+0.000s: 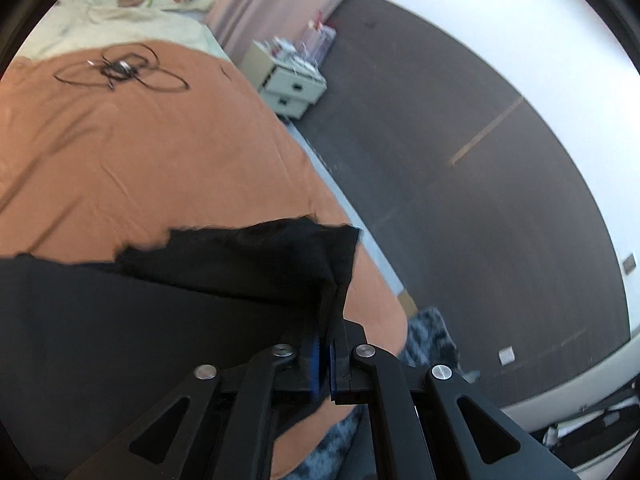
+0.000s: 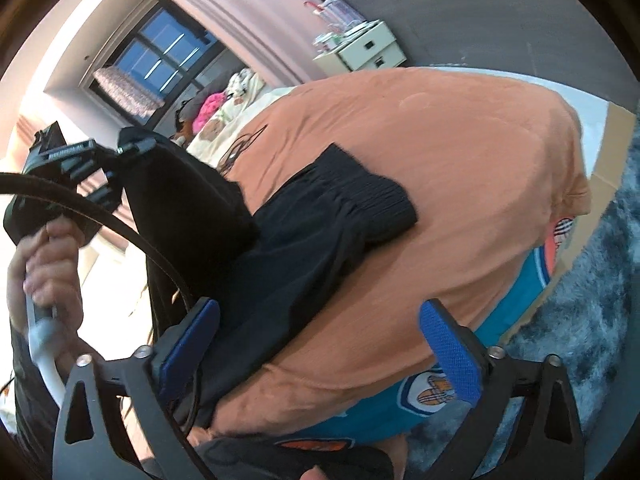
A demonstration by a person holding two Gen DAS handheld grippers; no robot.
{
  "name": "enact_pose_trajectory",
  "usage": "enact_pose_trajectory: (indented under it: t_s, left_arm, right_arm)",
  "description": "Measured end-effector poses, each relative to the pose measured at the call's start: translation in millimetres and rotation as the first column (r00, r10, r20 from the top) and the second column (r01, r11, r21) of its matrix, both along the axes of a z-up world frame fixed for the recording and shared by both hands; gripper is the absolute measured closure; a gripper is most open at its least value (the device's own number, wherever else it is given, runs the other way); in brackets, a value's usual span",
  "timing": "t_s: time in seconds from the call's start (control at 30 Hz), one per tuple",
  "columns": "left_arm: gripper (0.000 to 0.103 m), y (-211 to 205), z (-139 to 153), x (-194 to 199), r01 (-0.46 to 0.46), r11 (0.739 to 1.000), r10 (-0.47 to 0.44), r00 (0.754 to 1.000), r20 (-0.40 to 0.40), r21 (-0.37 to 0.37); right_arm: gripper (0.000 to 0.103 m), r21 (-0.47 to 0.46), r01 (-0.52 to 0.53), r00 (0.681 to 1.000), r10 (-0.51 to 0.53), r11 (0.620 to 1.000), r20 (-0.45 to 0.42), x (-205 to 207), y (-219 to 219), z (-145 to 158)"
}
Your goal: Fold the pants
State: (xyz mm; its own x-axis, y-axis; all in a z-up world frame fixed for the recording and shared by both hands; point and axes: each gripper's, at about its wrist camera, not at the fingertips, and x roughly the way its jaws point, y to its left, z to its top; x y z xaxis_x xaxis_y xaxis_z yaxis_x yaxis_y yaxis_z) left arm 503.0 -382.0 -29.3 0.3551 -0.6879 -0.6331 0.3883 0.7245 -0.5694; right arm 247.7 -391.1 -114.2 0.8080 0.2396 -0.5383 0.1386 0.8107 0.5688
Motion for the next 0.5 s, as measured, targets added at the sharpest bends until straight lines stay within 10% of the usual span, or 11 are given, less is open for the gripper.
enact_pose_trajectory:
  t_s: [0.1, 0.17, 0.5]
  left_arm:
    - [0.056, -23, -21, -10, 0.105, 0.992, -0.1, 0.993, -0.062, 0.073]
    - [0.046, -25, -29, -20, 0.126, 0.988, -0.121, 0.991, -0.058, 0.088]
    - [0.04, 39, -35, -30, 0.039, 0.988, -0.035, 0.999, -0.032, 0.151]
  right_arm:
    - [0.008, 0.022, 0.008, 1.0, -0.008, 1.0, 0.005, -4, -5, 1]
    - [0.008, 0.029, 0.001, 1.0, -0.002, 1.0, 0.013, -7, -6, 2]
    - [0.017, 0.006, -0.061, 0.998, 0.06, 0.998, 0.036, 2, 1, 10]
